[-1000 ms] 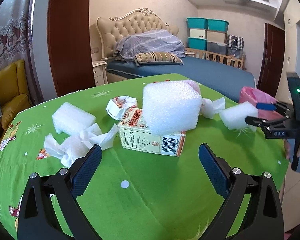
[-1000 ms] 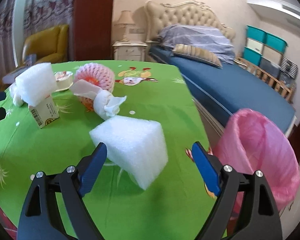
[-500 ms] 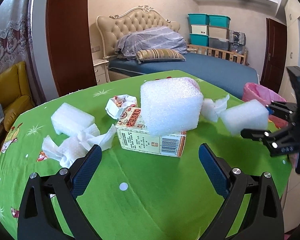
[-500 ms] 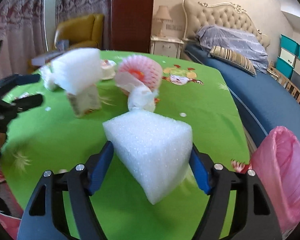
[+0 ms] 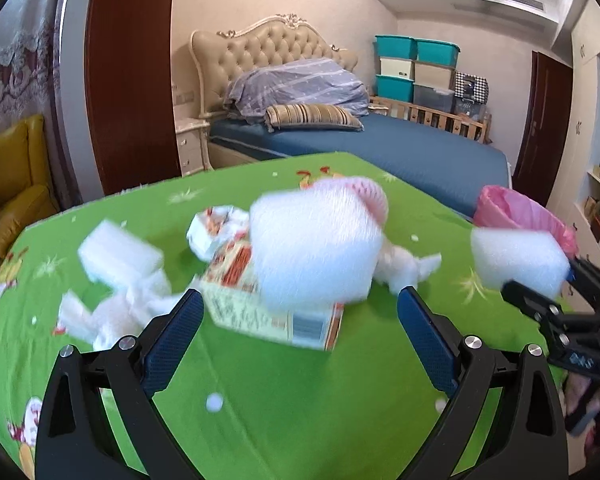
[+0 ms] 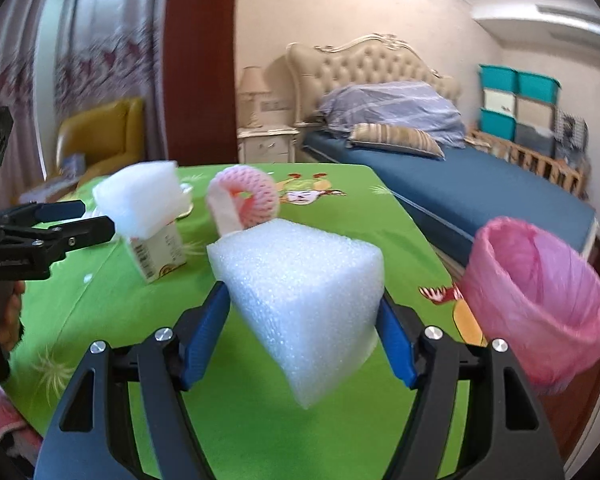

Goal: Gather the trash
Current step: 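Grasp the white foam block with the right tool while the left tool grasps the larger foam cube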

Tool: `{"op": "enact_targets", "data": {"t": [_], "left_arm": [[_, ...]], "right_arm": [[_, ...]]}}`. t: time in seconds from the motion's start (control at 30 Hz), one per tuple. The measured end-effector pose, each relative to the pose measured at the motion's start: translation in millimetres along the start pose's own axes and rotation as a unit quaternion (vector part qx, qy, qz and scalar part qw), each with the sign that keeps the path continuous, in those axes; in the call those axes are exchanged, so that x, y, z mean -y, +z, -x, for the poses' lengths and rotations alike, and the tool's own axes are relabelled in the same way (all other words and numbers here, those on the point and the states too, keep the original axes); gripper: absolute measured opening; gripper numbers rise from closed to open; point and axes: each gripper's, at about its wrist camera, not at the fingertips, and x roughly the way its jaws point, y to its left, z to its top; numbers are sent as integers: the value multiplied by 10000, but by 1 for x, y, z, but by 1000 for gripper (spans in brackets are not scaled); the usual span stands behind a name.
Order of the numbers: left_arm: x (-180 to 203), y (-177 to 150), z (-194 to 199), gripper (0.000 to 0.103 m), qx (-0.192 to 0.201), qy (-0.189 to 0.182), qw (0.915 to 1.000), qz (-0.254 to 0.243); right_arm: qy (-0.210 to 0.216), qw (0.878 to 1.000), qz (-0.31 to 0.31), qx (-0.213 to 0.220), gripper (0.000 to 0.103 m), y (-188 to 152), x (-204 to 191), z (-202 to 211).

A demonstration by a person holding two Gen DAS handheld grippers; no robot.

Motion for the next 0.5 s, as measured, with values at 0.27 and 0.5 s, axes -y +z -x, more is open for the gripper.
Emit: {"op": "enact_targets", "data": {"t": [0.27, 0.5], "left_arm": [[11, 21, -35, 77, -40, 141, 9999, 60], [24, 5, -7, 64, 367, -99, 9989, -257]], "right_arm": [[-5, 9997, -241, 86, 69, -3, 3, 4], [9, 9997, -207, 132, 69, -11, -6, 11]]}}
